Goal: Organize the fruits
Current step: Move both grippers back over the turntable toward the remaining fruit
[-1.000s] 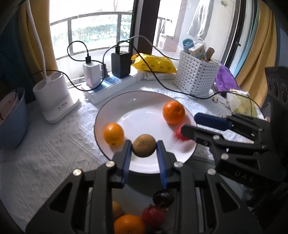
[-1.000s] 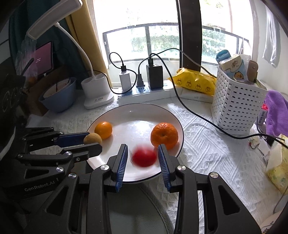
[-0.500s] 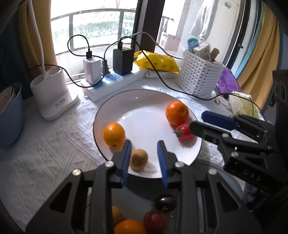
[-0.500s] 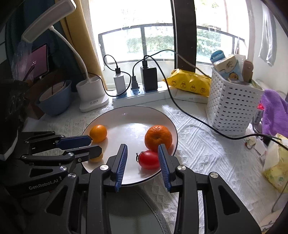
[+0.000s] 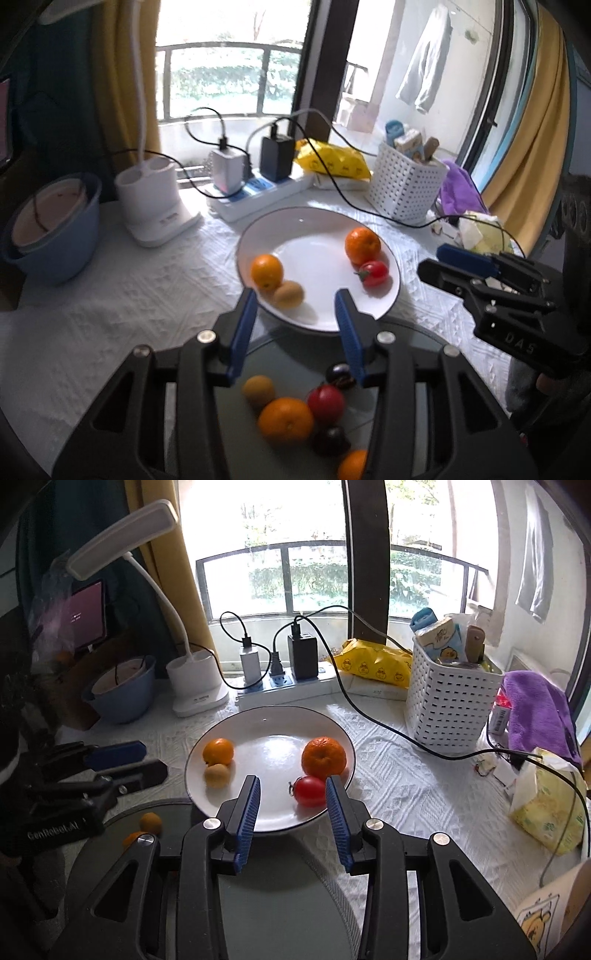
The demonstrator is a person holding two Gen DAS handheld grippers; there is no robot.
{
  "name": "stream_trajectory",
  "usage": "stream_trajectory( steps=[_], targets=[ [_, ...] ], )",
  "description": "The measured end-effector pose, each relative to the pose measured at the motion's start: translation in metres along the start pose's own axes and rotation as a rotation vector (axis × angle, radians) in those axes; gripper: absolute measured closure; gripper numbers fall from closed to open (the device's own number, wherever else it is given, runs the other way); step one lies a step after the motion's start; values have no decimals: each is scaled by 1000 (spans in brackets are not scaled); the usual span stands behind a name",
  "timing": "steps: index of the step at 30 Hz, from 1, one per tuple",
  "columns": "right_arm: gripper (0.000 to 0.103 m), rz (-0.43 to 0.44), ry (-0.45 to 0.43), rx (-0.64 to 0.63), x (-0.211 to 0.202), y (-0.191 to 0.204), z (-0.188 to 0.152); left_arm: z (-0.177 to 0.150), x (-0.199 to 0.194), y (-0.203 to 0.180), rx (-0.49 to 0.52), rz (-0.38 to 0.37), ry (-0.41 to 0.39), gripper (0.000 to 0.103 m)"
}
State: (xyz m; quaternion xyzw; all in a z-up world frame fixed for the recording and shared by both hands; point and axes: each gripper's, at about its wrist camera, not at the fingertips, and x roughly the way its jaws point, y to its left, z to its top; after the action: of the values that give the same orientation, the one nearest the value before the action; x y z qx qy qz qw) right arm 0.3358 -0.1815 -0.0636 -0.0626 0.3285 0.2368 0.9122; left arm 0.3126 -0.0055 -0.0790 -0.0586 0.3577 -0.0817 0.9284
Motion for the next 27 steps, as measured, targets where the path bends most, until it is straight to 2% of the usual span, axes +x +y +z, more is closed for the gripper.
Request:
stream_trajectory(
  steps=[12,27],
  targets=[
    [64,7,2,-37,-23,38,-17,-28,-51,26,-45,34,-72,58],
    [61,48,49,-50,-26,80,-56,-73,-75,46,-72,65,-58,58]
  ],
)
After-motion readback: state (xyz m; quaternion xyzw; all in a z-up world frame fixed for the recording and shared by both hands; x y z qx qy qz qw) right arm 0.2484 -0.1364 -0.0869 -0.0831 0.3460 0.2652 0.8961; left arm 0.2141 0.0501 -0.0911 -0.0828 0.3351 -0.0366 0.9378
